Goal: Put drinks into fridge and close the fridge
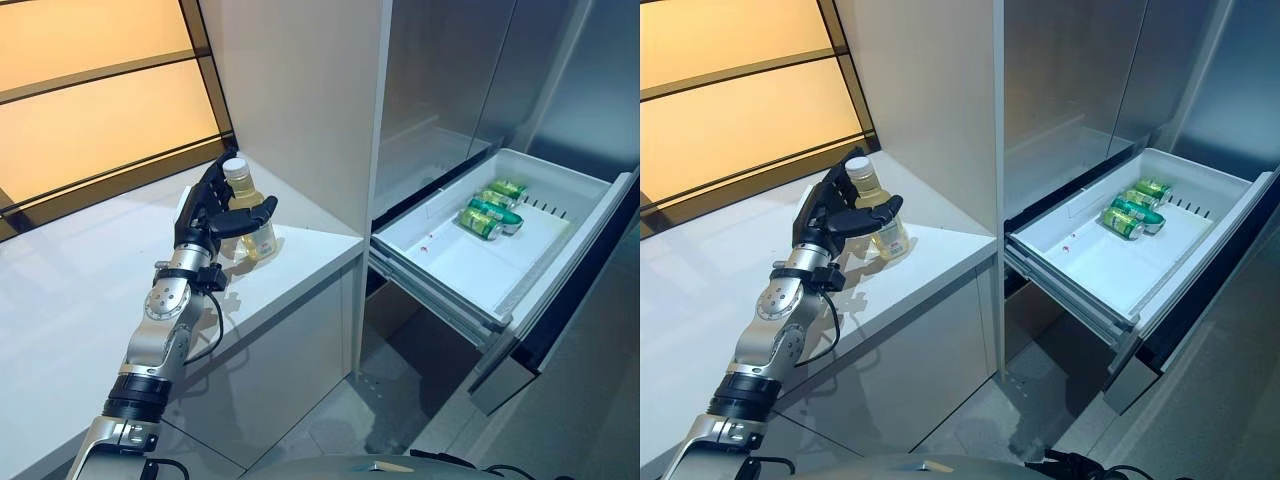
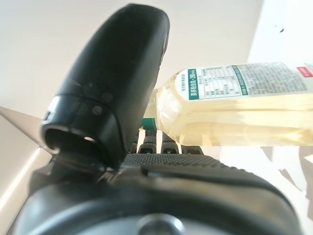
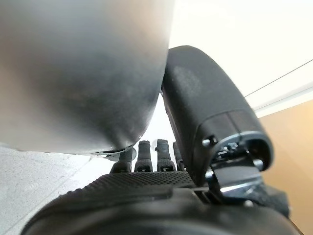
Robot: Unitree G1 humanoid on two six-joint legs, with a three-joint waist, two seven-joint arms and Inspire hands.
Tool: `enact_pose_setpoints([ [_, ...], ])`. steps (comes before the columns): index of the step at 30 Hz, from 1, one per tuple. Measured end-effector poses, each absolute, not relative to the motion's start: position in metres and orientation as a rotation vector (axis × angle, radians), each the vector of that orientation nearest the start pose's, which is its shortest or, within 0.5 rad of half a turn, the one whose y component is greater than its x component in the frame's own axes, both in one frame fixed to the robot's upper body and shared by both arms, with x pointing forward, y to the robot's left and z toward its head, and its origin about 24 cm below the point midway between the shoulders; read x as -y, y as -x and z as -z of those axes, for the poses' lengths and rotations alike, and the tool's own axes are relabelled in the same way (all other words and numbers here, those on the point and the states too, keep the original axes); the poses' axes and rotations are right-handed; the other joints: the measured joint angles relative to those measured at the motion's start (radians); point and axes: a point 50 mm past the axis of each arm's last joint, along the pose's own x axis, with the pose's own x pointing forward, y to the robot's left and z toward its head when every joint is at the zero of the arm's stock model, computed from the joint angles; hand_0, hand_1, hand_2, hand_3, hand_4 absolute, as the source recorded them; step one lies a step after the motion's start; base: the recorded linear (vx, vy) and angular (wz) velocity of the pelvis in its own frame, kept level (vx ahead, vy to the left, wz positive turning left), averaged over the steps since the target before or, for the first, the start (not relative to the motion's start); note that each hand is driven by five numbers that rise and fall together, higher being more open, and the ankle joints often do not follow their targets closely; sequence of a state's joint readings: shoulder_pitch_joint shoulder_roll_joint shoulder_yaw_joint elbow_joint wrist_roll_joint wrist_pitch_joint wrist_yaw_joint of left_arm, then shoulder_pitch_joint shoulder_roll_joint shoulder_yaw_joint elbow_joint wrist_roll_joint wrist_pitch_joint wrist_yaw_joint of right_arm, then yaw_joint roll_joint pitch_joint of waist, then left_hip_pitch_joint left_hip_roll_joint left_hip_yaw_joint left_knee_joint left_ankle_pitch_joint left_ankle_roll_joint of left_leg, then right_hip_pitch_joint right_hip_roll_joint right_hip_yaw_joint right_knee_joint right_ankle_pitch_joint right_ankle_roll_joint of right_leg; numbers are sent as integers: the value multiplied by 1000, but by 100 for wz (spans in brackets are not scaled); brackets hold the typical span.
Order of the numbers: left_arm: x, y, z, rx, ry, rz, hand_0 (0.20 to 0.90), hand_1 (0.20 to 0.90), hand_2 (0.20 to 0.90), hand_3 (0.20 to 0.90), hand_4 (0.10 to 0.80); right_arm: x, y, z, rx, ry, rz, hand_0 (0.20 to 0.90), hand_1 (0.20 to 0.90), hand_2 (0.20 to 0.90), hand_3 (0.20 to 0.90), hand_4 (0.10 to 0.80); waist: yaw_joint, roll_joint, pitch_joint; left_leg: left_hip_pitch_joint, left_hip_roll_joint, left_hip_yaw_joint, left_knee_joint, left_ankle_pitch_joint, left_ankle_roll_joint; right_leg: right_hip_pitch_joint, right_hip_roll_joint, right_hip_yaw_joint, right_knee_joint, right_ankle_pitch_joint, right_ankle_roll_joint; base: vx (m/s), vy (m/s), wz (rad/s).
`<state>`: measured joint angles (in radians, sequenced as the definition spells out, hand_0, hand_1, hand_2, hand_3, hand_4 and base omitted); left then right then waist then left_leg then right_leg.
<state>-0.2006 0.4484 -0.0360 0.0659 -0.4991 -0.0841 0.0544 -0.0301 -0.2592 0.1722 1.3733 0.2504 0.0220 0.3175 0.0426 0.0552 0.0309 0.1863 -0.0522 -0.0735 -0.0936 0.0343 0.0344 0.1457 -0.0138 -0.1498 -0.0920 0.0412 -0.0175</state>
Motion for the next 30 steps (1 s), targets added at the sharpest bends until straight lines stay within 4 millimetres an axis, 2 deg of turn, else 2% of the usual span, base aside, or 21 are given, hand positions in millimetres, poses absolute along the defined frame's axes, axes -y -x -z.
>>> enact_pose_setpoints([
  [10, -220, -290, -106, 197, 57, -21, 900, 900, 900, 900, 800, 230, -67, 166, -1352, -90, -66, 900, 900, 900, 900, 800, -10, 0, 0, 2, 0, 5, 0, 0, 0, 0, 1, 5, 0, 0, 0, 0, 0, 0],
  [17, -226, -291, -95, 153, 53, -63, 900, 900, 900, 900, 800, 229, -68, 166, -1349, -90, -68, 900, 900, 900, 900, 800, -19, 0, 0, 3, 2, 15, 0, -1, 0, 0, 1, 8, 0, 1, 0, 0, 0, 0],
  [30, -232, -291, -90, 137, 32, -147, 900, 900, 900, 900, 800, 229, -68, 166, -1348, -90, -69, 900, 900, 900, 900, 800, -20, 1, -1, 13, 3, 27, 0, -6, 1, 4, 4, 22, 0, 1, 0, 12, -3, -3],
])
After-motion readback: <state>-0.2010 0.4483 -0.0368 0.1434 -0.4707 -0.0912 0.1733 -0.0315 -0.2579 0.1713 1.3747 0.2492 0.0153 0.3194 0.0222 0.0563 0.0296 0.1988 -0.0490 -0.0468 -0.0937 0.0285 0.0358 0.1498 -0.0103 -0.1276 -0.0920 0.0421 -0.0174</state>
